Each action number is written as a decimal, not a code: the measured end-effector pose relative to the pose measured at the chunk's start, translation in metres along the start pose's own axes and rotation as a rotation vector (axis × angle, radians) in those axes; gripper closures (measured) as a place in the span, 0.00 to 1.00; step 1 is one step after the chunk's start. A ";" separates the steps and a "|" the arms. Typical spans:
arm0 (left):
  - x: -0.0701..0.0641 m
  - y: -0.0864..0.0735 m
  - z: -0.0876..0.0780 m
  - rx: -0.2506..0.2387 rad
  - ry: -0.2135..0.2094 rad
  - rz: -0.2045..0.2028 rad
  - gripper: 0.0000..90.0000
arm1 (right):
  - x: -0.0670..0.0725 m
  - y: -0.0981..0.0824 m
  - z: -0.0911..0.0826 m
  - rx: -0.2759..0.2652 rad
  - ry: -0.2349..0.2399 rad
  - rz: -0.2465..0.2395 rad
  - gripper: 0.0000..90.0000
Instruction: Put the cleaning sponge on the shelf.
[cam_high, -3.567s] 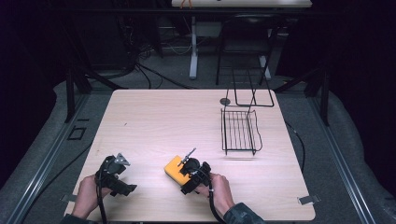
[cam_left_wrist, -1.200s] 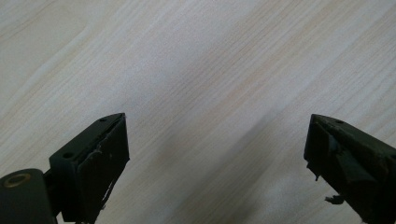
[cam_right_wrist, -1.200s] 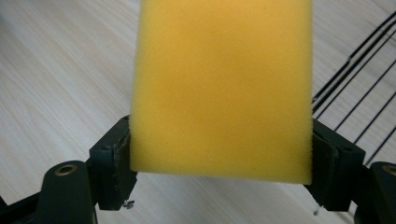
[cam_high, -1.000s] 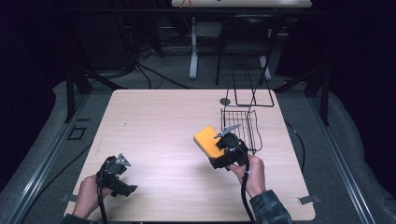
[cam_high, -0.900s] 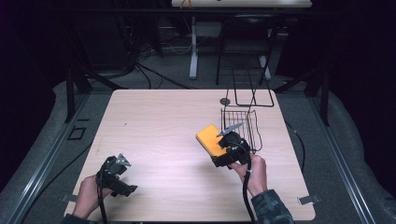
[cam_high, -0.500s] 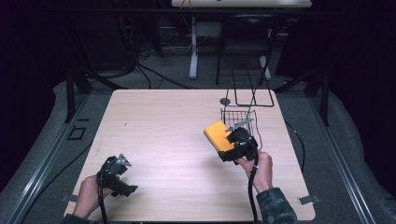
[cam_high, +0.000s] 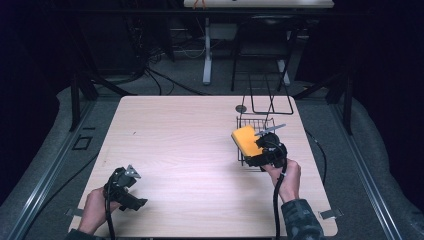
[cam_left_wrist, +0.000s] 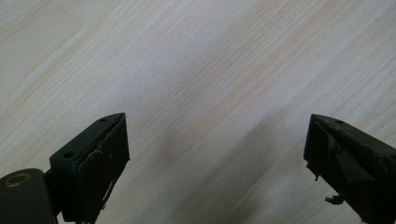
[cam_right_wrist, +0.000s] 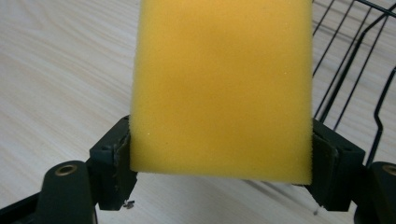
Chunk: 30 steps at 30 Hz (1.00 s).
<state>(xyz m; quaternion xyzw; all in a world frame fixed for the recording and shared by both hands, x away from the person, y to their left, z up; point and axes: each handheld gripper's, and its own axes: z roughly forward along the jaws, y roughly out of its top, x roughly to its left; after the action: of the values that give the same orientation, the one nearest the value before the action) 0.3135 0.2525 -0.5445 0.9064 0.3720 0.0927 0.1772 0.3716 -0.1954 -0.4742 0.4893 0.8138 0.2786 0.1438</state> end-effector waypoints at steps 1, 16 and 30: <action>0.000 0.000 0.000 0.000 0.000 0.000 0.08 | -0.002 0.000 0.000 -0.003 -0.005 0.010 0.25; 0.000 0.000 0.000 0.002 0.005 0.000 0.08 | -0.019 -0.007 0.022 0.010 -0.036 0.100 0.25; 0.001 -0.001 0.000 0.008 0.009 -0.007 0.08 | -0.026 -0.007 0.027 -0.009 -0.049 0.145 0.25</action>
<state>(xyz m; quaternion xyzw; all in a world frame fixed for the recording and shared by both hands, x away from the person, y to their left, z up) 0.3133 0.2540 -0.5449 0.9053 0.3765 0.0948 0.1721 0.3929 -0.2123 -0.5015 0.5530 0.7711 0.2800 0.1454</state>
